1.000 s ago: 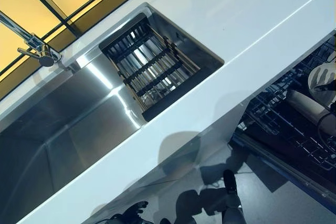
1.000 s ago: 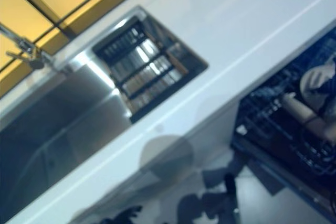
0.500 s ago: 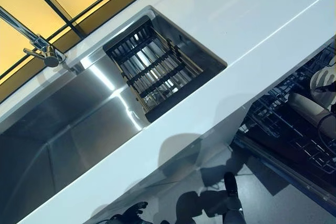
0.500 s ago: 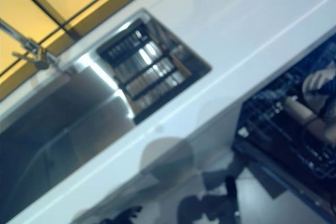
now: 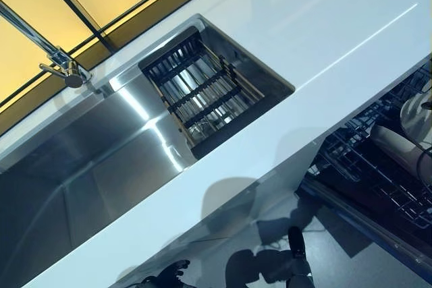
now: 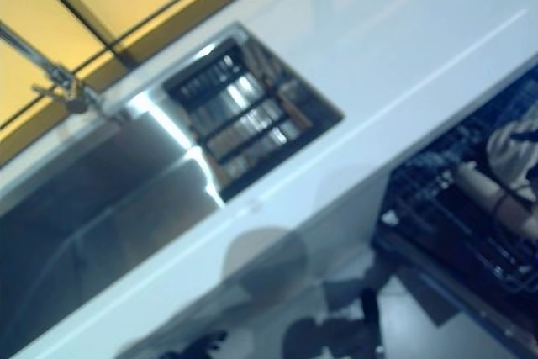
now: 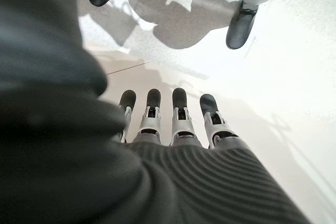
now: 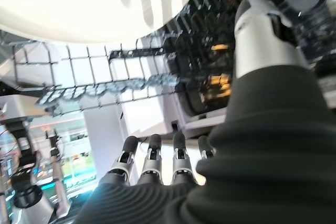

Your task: Take plates into dishwasher

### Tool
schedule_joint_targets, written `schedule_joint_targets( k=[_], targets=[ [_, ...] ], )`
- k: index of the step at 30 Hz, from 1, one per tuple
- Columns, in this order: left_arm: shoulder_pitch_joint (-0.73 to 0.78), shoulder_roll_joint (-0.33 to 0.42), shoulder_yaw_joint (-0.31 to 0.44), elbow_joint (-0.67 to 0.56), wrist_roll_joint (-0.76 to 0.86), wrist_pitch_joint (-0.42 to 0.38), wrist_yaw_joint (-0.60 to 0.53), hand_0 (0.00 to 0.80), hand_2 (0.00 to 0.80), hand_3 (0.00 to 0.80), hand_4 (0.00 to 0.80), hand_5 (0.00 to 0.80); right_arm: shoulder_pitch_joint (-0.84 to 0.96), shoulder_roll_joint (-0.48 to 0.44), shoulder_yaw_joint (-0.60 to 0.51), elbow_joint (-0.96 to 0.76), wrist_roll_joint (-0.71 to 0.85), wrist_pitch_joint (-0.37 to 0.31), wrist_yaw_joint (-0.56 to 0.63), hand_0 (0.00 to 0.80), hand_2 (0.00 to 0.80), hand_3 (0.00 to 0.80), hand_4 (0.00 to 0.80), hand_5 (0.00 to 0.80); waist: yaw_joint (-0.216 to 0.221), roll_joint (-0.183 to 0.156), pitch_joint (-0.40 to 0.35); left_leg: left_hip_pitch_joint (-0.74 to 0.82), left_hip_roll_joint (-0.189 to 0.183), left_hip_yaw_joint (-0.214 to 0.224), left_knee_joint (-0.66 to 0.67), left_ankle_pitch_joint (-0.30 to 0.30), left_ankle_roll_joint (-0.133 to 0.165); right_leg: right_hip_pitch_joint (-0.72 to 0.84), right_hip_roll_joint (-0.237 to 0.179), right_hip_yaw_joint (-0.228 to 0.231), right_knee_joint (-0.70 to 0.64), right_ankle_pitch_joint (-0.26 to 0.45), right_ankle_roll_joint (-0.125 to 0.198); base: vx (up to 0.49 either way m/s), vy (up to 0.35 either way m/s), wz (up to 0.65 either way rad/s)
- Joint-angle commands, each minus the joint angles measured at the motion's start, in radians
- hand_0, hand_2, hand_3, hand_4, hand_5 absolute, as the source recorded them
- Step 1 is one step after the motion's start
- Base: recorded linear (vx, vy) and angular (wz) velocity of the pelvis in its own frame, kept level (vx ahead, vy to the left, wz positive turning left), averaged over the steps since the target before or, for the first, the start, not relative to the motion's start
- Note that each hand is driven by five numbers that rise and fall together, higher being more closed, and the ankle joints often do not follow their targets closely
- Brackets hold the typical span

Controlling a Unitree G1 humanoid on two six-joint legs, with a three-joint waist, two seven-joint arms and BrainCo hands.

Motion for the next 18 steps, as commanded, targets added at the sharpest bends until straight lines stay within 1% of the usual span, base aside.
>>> schedule_joint_targets(
  k=[1,2,3,6,9,10,12,13,15,18],
  targets=[
    [0.032,0.040,-0.001,0.071,0.019,0.004,0.007,0.000,0.000,0.000,0.000,0.000,0.072,-0.040,-0.052,-0.019,0.023,-0.032,-0.060,0.000,0.000,0.000,0.000,0.000,-0.021,-0.134,-0.077,0.081,0.079,0.029,0.056,-0.071,-0.077,0.015,-0.017,0.016,0.130,-0.181,0.031,0.056,0.107,-0.06],
    [0.036,0.040,0.009,0.085,0.021,0.011,0.009,0.000,0.000,0.000,0.000,0.000,0.110,-0.047,-0.083,-0.016,0.043,-0.041,-0.061,0.000,0.000,0.000,0.000,0.000,-0.028,-0.151,-0.090,0.096,0.079,0.039,0.066,-0.090,-0.072,0.024,-0.020,0.021,0.122,-0.170,0.039,0.052,0.093,-0.06],
    [0.036,0.041,0.009,0.086,0.021,0.011,0.010,0.000,0.000,0.000,0.000,0.000,0.118,-0.047,-0.090,-0.017,0.045,-0.042,-0.062,0.000,0.000,0.000,0.000,0.000,-0.027,-0.154,-0.090,0.097,0.079,0.040,0.067,-0.092,-0.072,0.025,-0.020,0.021,0.121,-0.168,0.040,0.056,0.094,-0.07],
    [0.048,0.050,0.030,0.106,0.023,0.031,0.010,0.000,0.000,0.000,0.000,0.000,0.208,-0.050,-0.165,-0.026,0.076,-0.052,-0.060,0.000,0.000,0.000,0.000,0.000,-0.035,-0.186,-0.116,0.120,0.081,0.054,0.093,-0.123,-0.063,0.049,-0.019,0.034,0.096,-0.146,0.052,0.063,0.076,-0.05],
    [0.064,0.057,0.051,0.130,0.030,0.044,0.011,0.000,0.000,0.000,0.000,0.000,0.271,-0.049,-0.216,-0.025,0.095,-0.067,-0.054,0.000,0.000,0.000,0.000,0.000,-0.043,-0.212,-0.142,0.144,0.079,0.065,0.106,-0.143,-0.057,0.075,-0.015,0.045,0.064,-0.125,0.062,0.092,0.077,-0.12],
    [0.076,0.059,0.068,0.152,0.038,0.050,0.012,0.000,0.000,0.000,0.000,0.000,0.310,-0.049,-0.248,-0.023,0.108,-0.079,-0.042,0.000,0.000,0.000,0.000,0.000,-0.049,-0.229,-0.162,0.160,0.077,0.072,0.110,-0.156,-0.053,0.089,-0.012,0.054,0.042,-0.111,0.069,0.109,0.097,-0.13],
    [0.080,0.062,0.074,0.164,0.043,0.054,0.012,0.000,0.000,0.000,0.000,0.000,0.337,-0.046,-0.272,-0.021,0.113,-0.085,-0.038,0.000,0.000,0.000,0.000,0.000,-0.050,-0.239,-0.174,0.170,0.074,0.077,0.112,-0.164,-0.050,0.097,-0.011,0.060,0.028,-0.100,0.075,0.080,0.076,-0.17],
    [0.087,0.064,0.085,0.178,0.049,0.061,0.013,0.000,0.000,0.000,0.000,0.000,0.368,-0.043,-0.301,-0.016,0.131,-0.094,-0.035,0.000,0.000,0.000,0.000,0.000,-0.057,-0.253,-0.193,0.184,0.071,0.084,0.115,-0.176,-0.045,0.108,-0.008,0.070,0.011,-0.087,0.082,0.054,0.054,-0.19],
    [0.092,0.066,0.092,0.188,0.053,0.062,0.014,0.000,0.000,0.000,0.000,0.000,0.400,-0.042,-0.328,-0.014,0.140,-0.099,-0.032,0.000,0.000,0.000,0.000,0.000,-0.059,-0.263,-0.206,0.193,0.069,0.088,0.118,-0.184,-0.041,0.117,-0.007,0.078,0.000,-0.079,0.087,0.064,0.058,-0.13],
    [0.098,0.067,0.111,0.205,0.065,0.068,0.011,0.000,0.000,0.000,0.000,0.000,0.478,-0.033,-0.400,-0.013,0.174,-0.110,-0.030,0.000,0.000,0.000,0.000,0.000,-0.069,-0.281,-0.240,0.214,0.061,0.098,0.128,-0.205,-0.031,0.131,-0.006,0.096,-0.022,-0.060,0.098,0.077,0.069,-0.17]
  ],
)
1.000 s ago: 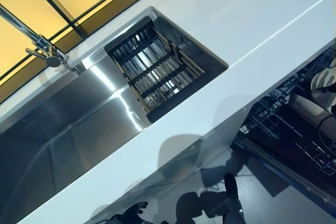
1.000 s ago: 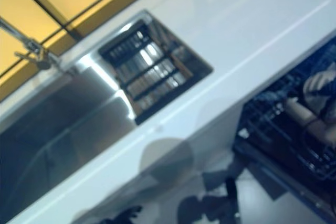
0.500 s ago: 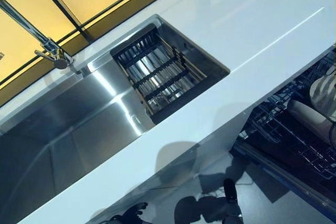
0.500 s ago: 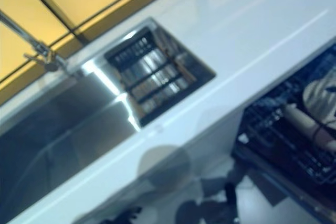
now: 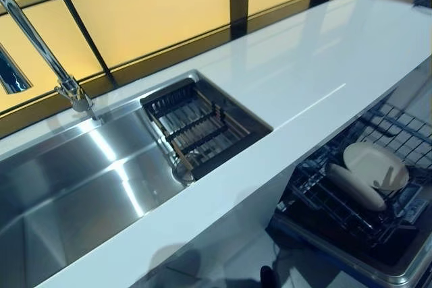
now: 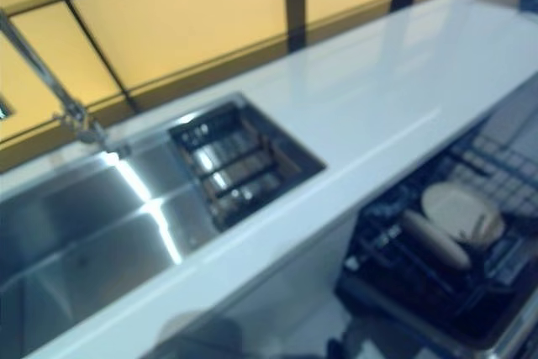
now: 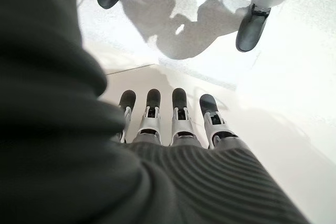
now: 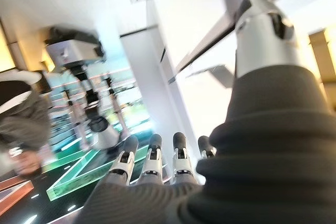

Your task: Take plates into dishwasher

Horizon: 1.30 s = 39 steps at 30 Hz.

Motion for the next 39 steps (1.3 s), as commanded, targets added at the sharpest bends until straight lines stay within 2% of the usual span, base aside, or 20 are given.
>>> schedule_joint_targets(
  k=[1,9,16,23,27,28,37,39],
  targets=[
    [-0.004,0.065,0.046,0.049,0.033,0.005,0.009,0.000,0.000,0.000,0.000,0.000,0.078,-0.008,-0.090,-0.005,0.056,-0.041,-0.014,0.000,0.000,0.000,0.000,0.000,-0.025,-0.090,-0.091,0.052,0.038,0.022,0.137,-0.161,0.049,-0.012,-0.052,0.053,0.025,-0.051,0.091,0.062,0.056,-0.15],
    [-0.013,0.075,0.051,0.071,0.035,0.011,0.001,0.000,0.000,0.000,0.000,0.000,0.168,0.053,-0.183,0.017,0.172,-0.038,0.024,0.000,0.000,0.000,0.000,0.000,-0.041,-0.107,-0.126,0.076,0.027,0.054,0.185,-0.210,0.080,-0.002,-0.045,0.074,0.015,-0.027,0.108,0.038,0.030,-0.18],
    [-0.014,0.068,0.049,0.095,0.013,-0.001,-0.004,0.000,0.000,0.000,0.000,0.000,0.193,0.137,-0.245,0.095,0.320,-0.052,0.069,0.000,0.000,0.000,0.000,0.000,-0.063,-0.096,-0.139,0.095,0.016,0.077,0.208,-0.235,0.098,-0.004,-0.039,0.092,0.031,-0.025,0.108,0.042,0.017,-0.17],
    [-0.016,0.062,0.039,0.098,0.001,-0.003,-0.006,0.000,0.000,0.000,0.000,0.000,0.211,0.210,-0.271,0.144,0.417,-0.054,0.077,0.000,0.000,0.000,0.000,0.000,-0.081,-0.073,-0.132,0.095,0.018,0.088,0.218,-0.234,0.096,-0.020,-0.045,0.101,0.050,-0.031,0.103,0.036,-0.028,-0.08],
    [-0.029,0.056,0.026,0.095,-0.031,-0.006,-0.005,0.000,0.000,0.000,0.000,0.000,0.211,0.246,-0.274,0.144,0.477,-0.048,0.081,0.000,0.000,0.000,0.000,0.000,-0.101,-0.042,-0.110,0.079,0.021,0.088,0.229,-0.230,0.091,-0.045,-0.049,0.106,0.068,-0.037,0.099,-0.010,0.020,-0.09],
    [-0.038,0.046,0.017,0.094,-0.052,-0.010,-0.003,0.000,0.000,0.000,0.000,0.000,0.210,0.257,-0.275,0.153,0.494,-0.060,0.086,0.000,0.000,0.000,0.000,0.000,-0.111,-0.021,-0.094,0.069,0.020,0.086,0.230,-0.226,0.088,-0.058,-0.050,0.111,0.074,-0.042,0.095,-0.033,0.083,-0.16],
    [-0.084,0.004,-0.021,0.089,-0.124,-0.047,0.014,0.000,0.000,0.000,0.000,0.000,0.208,0.295,-0.271,0.192,0.574,-0.126,0.107,0.000,0.000,0.000,0.000,0.000,-0.153,0.064,-0.016,0.027,0.007,0.084,0.230,-0.212,0.076,-0.119,-0.071,0.122,0.097,-0.053,0.084,-0.047,0.065,-0.04],
    [-0.092,-0.007,-0.032,0.087,-0.143,-0.070,0.019,0.000,0.000,0.000,0.000,0.000,0.204,0.298,-0.268,0.199,0.592,-0.152,0.106,0.000,0.000,0.000,0.000,0.000,-0.162,0.091,0.014,0.011,-0.004,0.078,0.226,-0.207,0.074,-0.133,-0.081,0.125,0.103,-0.056,0.083,-0.054,0.089,-0.05]
  ],
)
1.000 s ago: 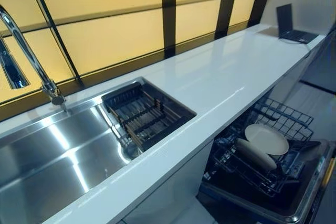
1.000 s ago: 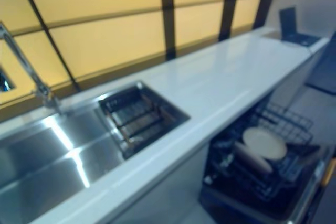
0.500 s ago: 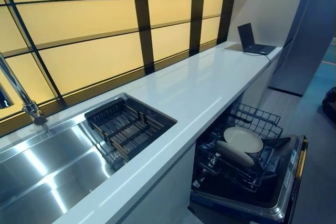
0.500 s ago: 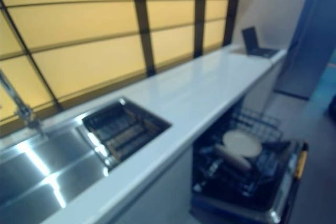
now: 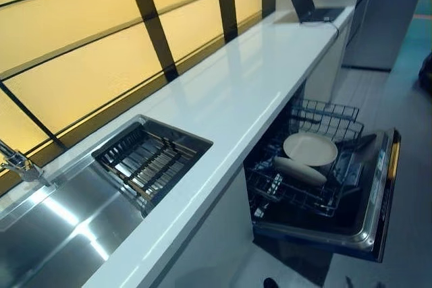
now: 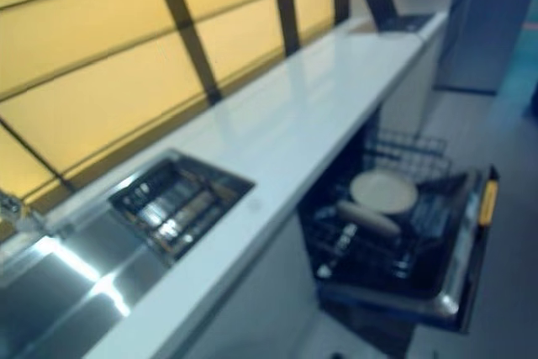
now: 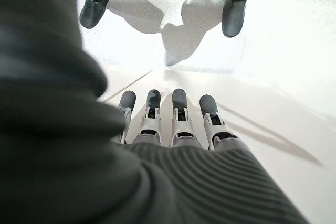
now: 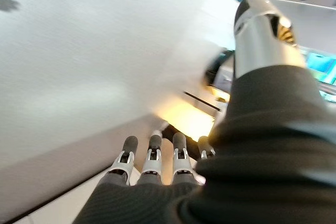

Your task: Take plates into dishwasher

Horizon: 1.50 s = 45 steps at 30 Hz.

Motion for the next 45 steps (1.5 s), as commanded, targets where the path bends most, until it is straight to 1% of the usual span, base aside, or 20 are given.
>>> schedule_joint_targets(
  k=[1,5,8,11,16,19,25,27,28,32,45],
  targets=[
    [-0.079,0.076,0.040,0.008,-0.055,-0.054,0.047,0.000,0.000,0.000,0.000,0.000,-0.035,0.035,-0.040,0.006,0.051,-0.093,-0.003,0.000,0.000,0.000,0.000,0.000,-0.025,-0.049,0.044,-0.016,0.053,-0.053,0.224,-0.174,0.101,-0.028,-0.063,0.015,0.058,-0.068,0.066,-0.033,0.061,-0.04],
    [-0.085,0.066,0.034,0.009,-0.064,-0.078,0.054,0.000,0.000,0.000,0.000,0.000,-0.037,0.048,-0.037,0.003,0.087,-0.108,-0.004,0.000,0.000,0.000,0.000,0.000,-0.029,-0.023,0.070,-0.031,0.038,-0.062,0.217,-0.169,0.103,-0.040,-0.074,0.010,0.068,-0.076,0.063,-0.022,0.025,-0.03],
    [-0.093,0.065,0.028,0.001,-0.064,-0.099,0.055,0.000,0.000,0.000,0.000,0.000,-0.046,0.057,-0.033,0.005,0.124,-0.116,-0.007,0.000,0.000,0.000,0.000,0.000,-0.022,0.003,0.094,-0.049,0.025,-0.075,0.211,-0.164,0.103,-0.052,-0.091,-0.004,0.079,-0.082,0.063,-0.053,0.015,0.06],
    [-0.100,0.062,0.021,-0.008,-0.067,-0.110,0.056,0.000,0.000,0.000,0.000,0.000,-0.064,0.065,-0.017,0.015,0.143,-0.130,-0.012,0.000,0.000,0.000,0.000,0.000,-0.016,0.022,0.115,-0.065,0.013,-0.084,0.206,-0.158,0.102,-0.060,-0.099,-0.010,0.080,-0.083,0.061,-0.048,0.010,0.06],
    [-0.108,0.055,0.016,-0.021,-0.069,-0.125,0.061,0.000,0.000,0.000,0.000,0.000,-0.099,0.067,0.009,0.015,0.160,-0.140,-0.002,0.000,0.000,0.000,0.000,0.000,-0.014,0.049,0.147,-0.085,-0.003,-0.098,0.195,-0.150,0.101,-0.073,-0.104,-0.004,0.076,-0.085,0.054,-0.047,0.014,0.02],
    [-0.118,0.049,0.014,-0.034,-0.064,-0.120,0.063,0.000,0.000,0.000,0.000,0.000,-0.126,0.076,0.035,0.005,0.158,-0.142,0.015,0.000,0.000,0.000,0.000,0.000,-0.014,0.063,0.164,-0.096,-0.009,-0.107,0.196,-0.147,0.099,-0.076,-0.108,0.000,0.069,-0.084,0.051,-0.045,-0.001,0.02],
    [-0.136,0.041,0.019,-0.039,-0.068,-0.110,0.059,0.000,0.000,0.000,0.000,0.000,-0.177,0.094,0.101,-0.014,0.131,-0.131,0.093,0.000,0.000,0.000,0.000,0.000,-0.017,0.072,0.178,-0.099,-0.019,-0.109,0.188,-0.144,0.098,-0.077,-0.102,0.001,0.052,-0.082,0.046,-0.003,0.000,-0.02],
    [-0.143,0.038,0.022,-0.053,-0.065,-0.097,0.058,0.000,0.000,0.000,0.000,0.000,-0.201,0.100,0.132,-0.031,0.129,-0.108,0.135,0.000,0.000,0.000,0.000,0.000,-0.015,0.074,0.183,-0.099,-0.023,-0.110,0.183,-0.142,0.096,-0.077,-0.099,-0.001,0.045,-0.081,0.043,-0.020,-0.006,-0.14],
    [-0.143,0.038,0.023,-0.055,-0.065,-0.095,0.058,0.000,0.000,0.000,0.000,0.000,-0.203,0.100,0.134,-0.031,0.130,-0.105,0.138,0.000,0.000,0.000,0.000,0.000,-0.016,0.074,0.183,-0.099,-0.023,-0.110,0.183,-0.142,0.096,-0.077,-0.099,-0.001,0.044,-0.081,0.043,-0.021,-0.013,-0.13],
    [-0.155,0.036,0.015,-0.057,-0.061,-0.087,0.057,0.000,0.000,0.000,0.000,0.000,-0.235,0.111,0.173,-0.030,0.133,-0.083,0.212,0.000,0.000,0.000,0.000,0.000,-0.012,0.077,0.187,-0.100,-0.025,-0.113,0.178,-0.136,0.091,-0.073,-0.093,-0.004,0.034,-0.080,0.041,-0.019,-0.014,-0.10],
    [-0.177,0.024,0.015,-0.053,-0.047,-0.061,0.051,0.000,0.000,0.000,0.000,0.000,-0.303,0.144,0.279,-0.086,0.108,-0.046,0.368,0.000,0.000,0.000,0.000,0.000,-0.011,0.075,0.181,-0.082,-0.030,-0.109,0.171,-0.130,0.081,-0.054,-0.083,-0.016,0.011,-0.077,0.038,-0.011,-0.013,-0.07]
  ],
)
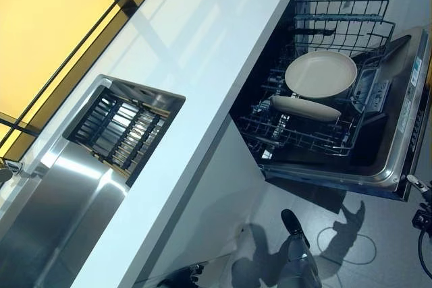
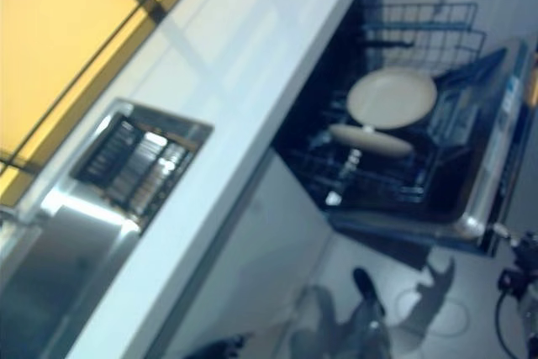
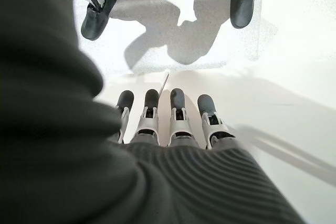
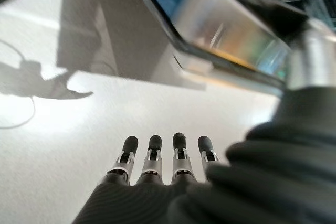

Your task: Take plates into dishwasher

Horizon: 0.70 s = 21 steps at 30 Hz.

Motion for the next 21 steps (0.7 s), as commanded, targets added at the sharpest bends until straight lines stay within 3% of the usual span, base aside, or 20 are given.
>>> schedule_joint_targets(
  k=[1,14,21],
  targets=[
    [-0.026,0.057,0.055,0.033,-0.011,0.008,0.020,0.000,0.000,0.000,0.000,0.000,-0.061,0.056,0.080,-0.090,-0.031,-0.012,0.077,0.000,0.000,0.000,0.000,0.000,-0.007,-0.039,-0.008,-0.002,0.066,-0.060,0.176,-0.123,0.033,0.058,-0.003,-0.032,0.048,-0.125,0.013,0.000,0.000,0.00],
    [-0.026,0.048,0.042,0.018,0.000,0.029,0.010,0.000,0.000,0.000,0.000,0.000,-0.130,0.064,0.145,-0.130,-0.090,0.037,0.107,0.000,0.000,0.000,0.000,0.000,0.001,-0.033,-0.019,0.009,0.068,-0.060,0.185,-0.126,0.029,0.083,-0.005,-0.036,0.039,-0.128,0.014,0.004,0.001,-0.01],
    [-0.025,0.039,0.033,0.020,-0.004,0.034,0.009,0.000,0.000,0.000,0.000,0.000,-0.166,0.072,0.170,-0.173,-0.095,-0.016,0.069,0.000,0.000,0.000,0.000,0.000,0.001,-0.025,-0.019,0.011,0.068,-0.061,0.187,-0.127,0.029,0.090,-0.005,-0.029,0.036,-0.131,0.014,0.018,0.011,-0.07]
  ],
)
